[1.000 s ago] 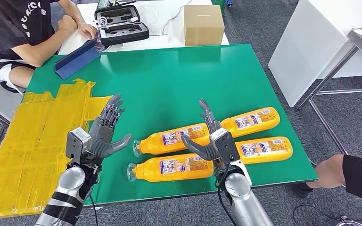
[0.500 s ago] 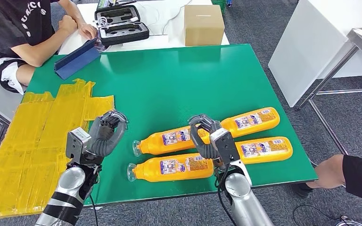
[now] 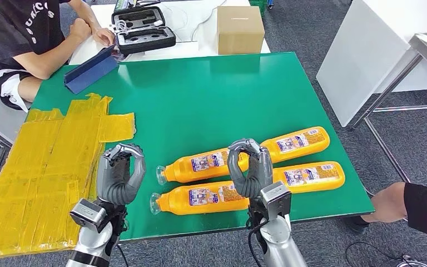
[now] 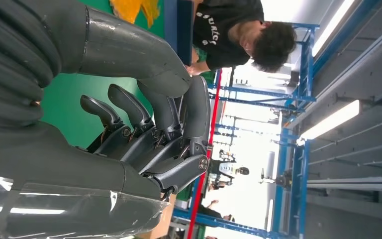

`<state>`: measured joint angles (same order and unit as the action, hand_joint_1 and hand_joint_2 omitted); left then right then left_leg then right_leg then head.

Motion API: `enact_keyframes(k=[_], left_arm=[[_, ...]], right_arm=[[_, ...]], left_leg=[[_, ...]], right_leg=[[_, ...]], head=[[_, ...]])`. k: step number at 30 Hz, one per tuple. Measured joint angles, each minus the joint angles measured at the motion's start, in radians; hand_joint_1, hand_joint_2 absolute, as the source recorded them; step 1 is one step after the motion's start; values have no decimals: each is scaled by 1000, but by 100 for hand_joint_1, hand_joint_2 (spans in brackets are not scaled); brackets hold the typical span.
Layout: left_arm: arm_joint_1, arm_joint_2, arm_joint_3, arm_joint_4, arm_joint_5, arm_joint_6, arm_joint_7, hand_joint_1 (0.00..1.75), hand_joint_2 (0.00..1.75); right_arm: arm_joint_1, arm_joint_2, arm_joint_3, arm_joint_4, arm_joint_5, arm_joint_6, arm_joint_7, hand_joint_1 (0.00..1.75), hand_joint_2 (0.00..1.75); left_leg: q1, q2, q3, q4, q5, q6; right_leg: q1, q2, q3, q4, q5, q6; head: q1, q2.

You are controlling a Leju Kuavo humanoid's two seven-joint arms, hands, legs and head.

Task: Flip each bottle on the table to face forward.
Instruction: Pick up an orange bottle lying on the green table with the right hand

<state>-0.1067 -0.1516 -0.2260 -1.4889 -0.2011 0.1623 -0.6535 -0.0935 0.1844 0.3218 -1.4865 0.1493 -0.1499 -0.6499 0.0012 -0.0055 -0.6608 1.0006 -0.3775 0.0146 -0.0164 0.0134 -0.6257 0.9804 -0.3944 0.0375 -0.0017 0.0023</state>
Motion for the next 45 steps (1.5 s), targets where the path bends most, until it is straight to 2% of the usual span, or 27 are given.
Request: enact_keyframes(k=[8,10,14,15,22,28,35,38,45], left_arm=[[1,-7,33,-1,2,7,0,175,175],[1,-7,39,-2,2,8,0,175,175],[1,-8,44,-2,1,10,0,0,175],[1,-10,47,-2,2,11,0,0,175],[-2,-18,112,-9,64,24,2,0,175],[-6,-33,179,-9,98,41,2,0,175],[-6,-53,206,-16,113,60,0,0,175],[-6,-60,210,-30,116,67,0,0,175],[-6,-65,214,-44,127,66,0,0,175]], right_arm=[[-1,-5,-17,-62,46,-39,12,173,175],[-1,-7,-19,-73,47,-41,12,164,175],[-1,-9,-20,-83,53,-46,15,5,175],[-2,-10,-20,-84,59,-50,19,0,175],[-42,-34,-26,-74,166,-94,124,0,175],[-115,-73,-17,8,398,-148,253,0,175],[-204,-102,43,143,628,-165,367,0,175],[-229,-109,82,197,688,-168,393,0,175],[-253,-121,127,260,717,-172,409,0,175]], left_leg=[[0,0,0,0,1,0],[0,0,0,0,1,0],[0,0,0,0,1,0],[0,0,0,0,1,0],[0,1,0,0,1,0],[0,0,0,0,1,0],[0,1,0,0,1,0],[0,0,0,0,1,0],[0,0,0,0,1,0]], right_leg=[[0,0,0,0,1,-1],[0,0,0,0,1,-1],[0,0,0,0,1,-1],[0,0,0,0,1,-1],[0,0,0,0,1,-1],[0,0,0,0,1,-1],[0,0,0,0,1,-1],[0,0,0,0,1,-1],[0,0,0,0,1,-1]], head=[[0,0],[0,0],[0,0],[0,0],[0,0],[0,0],[0,0],[0,0],[0,0]])
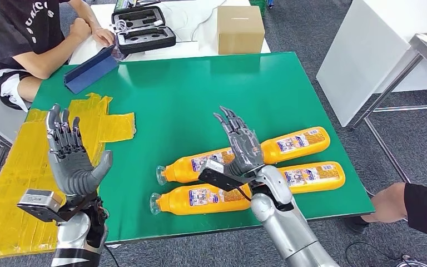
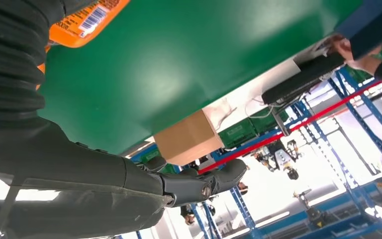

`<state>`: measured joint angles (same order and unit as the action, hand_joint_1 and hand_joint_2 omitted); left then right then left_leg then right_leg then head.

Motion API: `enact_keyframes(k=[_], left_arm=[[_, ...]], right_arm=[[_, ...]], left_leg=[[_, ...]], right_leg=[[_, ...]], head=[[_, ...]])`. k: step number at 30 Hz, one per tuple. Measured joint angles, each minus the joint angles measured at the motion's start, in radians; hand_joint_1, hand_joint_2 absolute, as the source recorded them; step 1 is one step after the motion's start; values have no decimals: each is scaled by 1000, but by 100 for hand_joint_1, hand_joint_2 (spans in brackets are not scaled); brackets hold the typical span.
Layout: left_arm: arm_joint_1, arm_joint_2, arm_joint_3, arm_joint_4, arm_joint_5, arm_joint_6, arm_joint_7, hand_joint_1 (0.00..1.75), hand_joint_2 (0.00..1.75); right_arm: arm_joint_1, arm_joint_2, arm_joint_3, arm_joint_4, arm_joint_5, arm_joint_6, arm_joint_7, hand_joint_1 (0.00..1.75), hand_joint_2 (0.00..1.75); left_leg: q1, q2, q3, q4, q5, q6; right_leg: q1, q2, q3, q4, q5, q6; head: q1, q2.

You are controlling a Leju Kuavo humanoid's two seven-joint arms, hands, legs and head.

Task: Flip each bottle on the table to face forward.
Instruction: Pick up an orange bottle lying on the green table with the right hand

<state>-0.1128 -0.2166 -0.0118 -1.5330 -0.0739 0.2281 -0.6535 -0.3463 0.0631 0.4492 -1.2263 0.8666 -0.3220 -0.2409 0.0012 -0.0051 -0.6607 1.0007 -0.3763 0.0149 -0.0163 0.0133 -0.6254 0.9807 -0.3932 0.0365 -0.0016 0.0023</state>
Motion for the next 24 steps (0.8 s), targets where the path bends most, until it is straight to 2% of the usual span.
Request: enact_keyframes(k=[14,24], left_arm=[[-9,-14,0,-48,42,-24,0,0,175],[-18,-14,0,-48,47,-43,0,0,175]], right_arm=[[-93,-13,61,204,134,5,103,0,175],[-159,-20,62,340,123,12,106,0,175]], left_leg=[[0,0,0,0,0,0],[0,0,0,0,0,0]], right_leg=[[0,0,0,0,0,0],[0,0,0,0,0,0]], head=[[0,0],[0,0]])
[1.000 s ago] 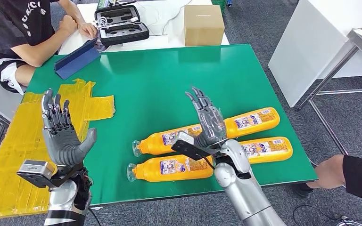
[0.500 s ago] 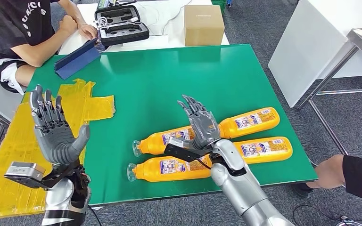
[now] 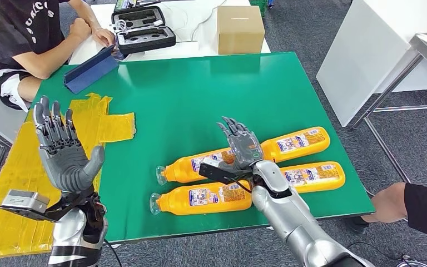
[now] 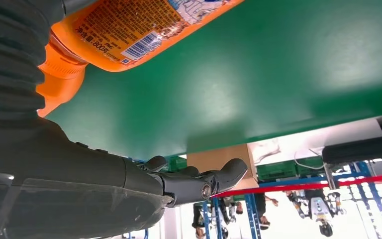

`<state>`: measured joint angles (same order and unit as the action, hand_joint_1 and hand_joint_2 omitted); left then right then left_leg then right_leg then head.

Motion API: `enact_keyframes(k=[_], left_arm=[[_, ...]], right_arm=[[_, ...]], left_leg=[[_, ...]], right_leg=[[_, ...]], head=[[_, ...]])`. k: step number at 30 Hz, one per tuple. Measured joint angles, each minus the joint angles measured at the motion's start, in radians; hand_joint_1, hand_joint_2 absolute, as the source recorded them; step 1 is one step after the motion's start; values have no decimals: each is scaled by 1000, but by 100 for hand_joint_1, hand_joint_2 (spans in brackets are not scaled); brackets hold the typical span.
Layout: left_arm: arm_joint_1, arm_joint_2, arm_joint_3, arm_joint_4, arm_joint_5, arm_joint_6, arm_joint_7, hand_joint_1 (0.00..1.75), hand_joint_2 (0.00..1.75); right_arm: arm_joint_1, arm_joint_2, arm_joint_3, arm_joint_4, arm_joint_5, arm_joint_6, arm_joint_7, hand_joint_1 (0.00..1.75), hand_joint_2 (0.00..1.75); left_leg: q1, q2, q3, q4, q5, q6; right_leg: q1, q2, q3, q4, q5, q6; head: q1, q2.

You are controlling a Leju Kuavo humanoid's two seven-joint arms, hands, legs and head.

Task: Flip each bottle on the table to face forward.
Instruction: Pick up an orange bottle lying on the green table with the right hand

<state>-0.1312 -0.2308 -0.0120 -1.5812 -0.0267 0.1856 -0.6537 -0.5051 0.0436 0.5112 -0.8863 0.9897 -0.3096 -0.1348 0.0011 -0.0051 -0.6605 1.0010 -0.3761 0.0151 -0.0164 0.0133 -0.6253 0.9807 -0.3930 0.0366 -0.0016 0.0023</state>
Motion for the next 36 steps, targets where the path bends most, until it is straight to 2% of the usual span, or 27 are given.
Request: enact_keyframes(k=[16,36], left_arm=[[-18,-1,1,0,20,-17,0,0,175],[-36,-8,1,22,33,-21,0,0,175]], right_arm=[[-115,14,19,183,-7,98,-76,0,175],[-119,35,27,281,-127,202,-208,0,175]], left_leg=[[0,1,6,0,0,0],[0,0,5,0,0,0]], right_leg=[[0,0,5,0,0,0],[0,0,4,0,0,0]], head=[[0,0],[0,0]])
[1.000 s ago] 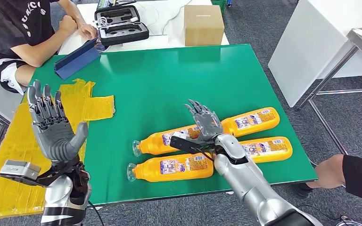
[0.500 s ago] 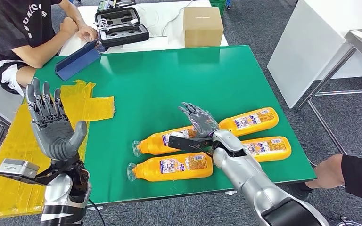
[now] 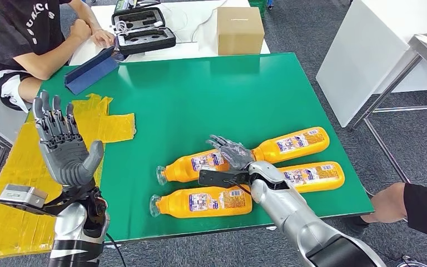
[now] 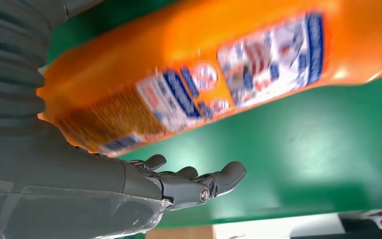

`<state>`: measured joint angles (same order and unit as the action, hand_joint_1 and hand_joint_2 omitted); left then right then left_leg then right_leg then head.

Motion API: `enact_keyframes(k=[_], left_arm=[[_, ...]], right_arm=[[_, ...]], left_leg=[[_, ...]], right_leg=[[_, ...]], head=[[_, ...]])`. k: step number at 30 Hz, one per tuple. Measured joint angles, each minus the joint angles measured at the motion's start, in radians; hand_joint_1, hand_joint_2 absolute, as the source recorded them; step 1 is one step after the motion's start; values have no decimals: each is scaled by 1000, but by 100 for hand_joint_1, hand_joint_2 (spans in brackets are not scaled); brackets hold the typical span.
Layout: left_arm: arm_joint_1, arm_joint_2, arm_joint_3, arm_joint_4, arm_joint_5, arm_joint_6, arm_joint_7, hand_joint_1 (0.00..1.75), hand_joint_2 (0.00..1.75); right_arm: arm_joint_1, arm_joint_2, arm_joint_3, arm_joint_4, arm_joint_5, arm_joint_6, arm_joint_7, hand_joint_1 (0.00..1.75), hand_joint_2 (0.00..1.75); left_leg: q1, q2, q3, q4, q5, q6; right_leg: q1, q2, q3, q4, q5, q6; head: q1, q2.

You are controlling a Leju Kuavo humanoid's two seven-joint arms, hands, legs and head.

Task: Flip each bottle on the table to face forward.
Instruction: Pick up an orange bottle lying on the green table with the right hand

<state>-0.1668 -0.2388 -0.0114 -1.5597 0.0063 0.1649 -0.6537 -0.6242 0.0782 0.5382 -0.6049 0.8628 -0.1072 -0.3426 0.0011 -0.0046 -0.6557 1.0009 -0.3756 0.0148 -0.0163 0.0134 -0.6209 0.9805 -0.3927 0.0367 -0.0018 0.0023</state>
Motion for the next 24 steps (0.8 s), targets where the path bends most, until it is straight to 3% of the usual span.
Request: enact_keyframes(k=[8,11,18,24], left_arm=[[-5,0,0,11,4,-2,0,0,175],[-9,0,0,19,5,-3,0,0,175],[-15,-2,0,37,8,-8,0,0,175],[-18,-3,0,47,9,-8,0,0,175]], right_arm=[[-3,1,1,15,-9,13,-1,0,175],[-13,3,4,32,8,2,42,0,175],[-58,11,47,111,104,-18,175,20,175],[-80,19,86,157,153,-16,236,33,175]], left_leg=[[0,0,0,0,0,0],[0,0,0,0,0,0],[0,0,0,0,0,0],[0,0,0,0,0,0]], right_leg=[[0,0,0,0,0,0],[0,0,0,0,0,0],[0,0,0,0,0,0],[0,0,0,0,0,0]], head=[[0,0],[0,0],[0,0],[0,0]])
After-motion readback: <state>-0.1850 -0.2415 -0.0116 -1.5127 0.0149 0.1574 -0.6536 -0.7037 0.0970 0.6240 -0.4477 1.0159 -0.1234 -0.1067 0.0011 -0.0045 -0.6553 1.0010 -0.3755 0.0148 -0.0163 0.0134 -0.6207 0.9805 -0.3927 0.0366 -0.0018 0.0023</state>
